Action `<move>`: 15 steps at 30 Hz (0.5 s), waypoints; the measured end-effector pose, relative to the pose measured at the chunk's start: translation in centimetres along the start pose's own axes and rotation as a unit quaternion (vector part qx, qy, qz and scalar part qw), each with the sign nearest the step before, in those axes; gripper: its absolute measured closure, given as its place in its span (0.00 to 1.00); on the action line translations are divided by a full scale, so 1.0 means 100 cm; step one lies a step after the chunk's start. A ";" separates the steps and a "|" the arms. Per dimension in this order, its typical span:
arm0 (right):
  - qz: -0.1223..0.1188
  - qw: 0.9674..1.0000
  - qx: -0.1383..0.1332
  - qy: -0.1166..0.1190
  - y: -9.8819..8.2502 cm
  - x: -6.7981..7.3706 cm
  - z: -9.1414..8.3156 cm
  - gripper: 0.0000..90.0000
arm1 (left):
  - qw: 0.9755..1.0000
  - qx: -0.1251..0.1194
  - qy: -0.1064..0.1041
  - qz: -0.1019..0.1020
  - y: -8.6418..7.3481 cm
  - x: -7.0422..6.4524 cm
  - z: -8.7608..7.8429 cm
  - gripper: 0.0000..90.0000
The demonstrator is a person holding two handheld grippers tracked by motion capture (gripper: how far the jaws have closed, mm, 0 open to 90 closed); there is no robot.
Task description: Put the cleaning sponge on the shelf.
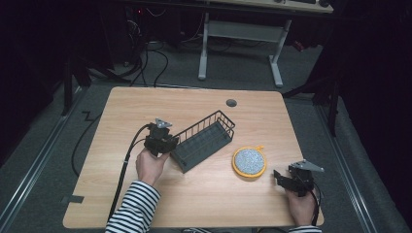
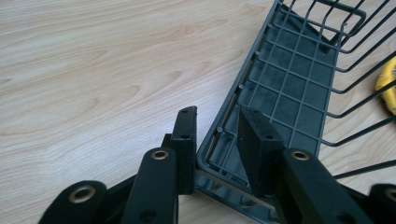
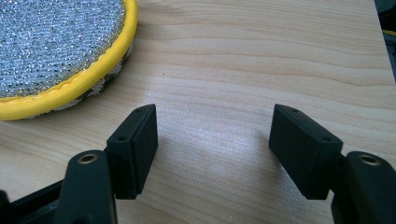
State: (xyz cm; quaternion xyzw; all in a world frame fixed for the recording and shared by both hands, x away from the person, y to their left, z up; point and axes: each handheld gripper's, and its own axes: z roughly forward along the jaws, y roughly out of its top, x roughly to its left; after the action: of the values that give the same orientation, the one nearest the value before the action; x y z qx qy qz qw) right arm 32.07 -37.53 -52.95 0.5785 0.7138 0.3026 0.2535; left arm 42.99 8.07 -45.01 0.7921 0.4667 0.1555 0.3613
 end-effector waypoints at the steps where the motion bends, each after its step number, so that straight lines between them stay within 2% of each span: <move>1: 0.000 1.000 0.000 0.000 0.000 0.000 0.000 0.36 | 1.000 -0.002 0.000 0.001 0.000 -0.002 0.000 0.77; 7: 0.001 1.000 0.000 -0.001 0.000 0.000 0.000 0.36 | 1.000 -0.009 -0.006 0.003 -0.002 -0.009 0.002 0.76; 12: -0.001 1.000 0.000 -0.001 0.000 0.000 0.000 0.37 | 1.000 -0.012 -0.015 -0.003 -0.003 -0.007 0.003 0.73; 15: -0.001 1.000 0.000 -0.001 0.000 0.000 0.000 0.37 | 1.000 -0.013 -0.021 -0.006 -0.004 -0.006 0.002 0.68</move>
State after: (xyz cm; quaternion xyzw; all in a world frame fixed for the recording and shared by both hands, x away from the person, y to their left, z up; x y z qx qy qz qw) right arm 32.08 -37.51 -52.95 0.5784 0.7139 0.3016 0.2546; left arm 42.62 7.61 -45.38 0.7876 0.4622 0.1427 0.3817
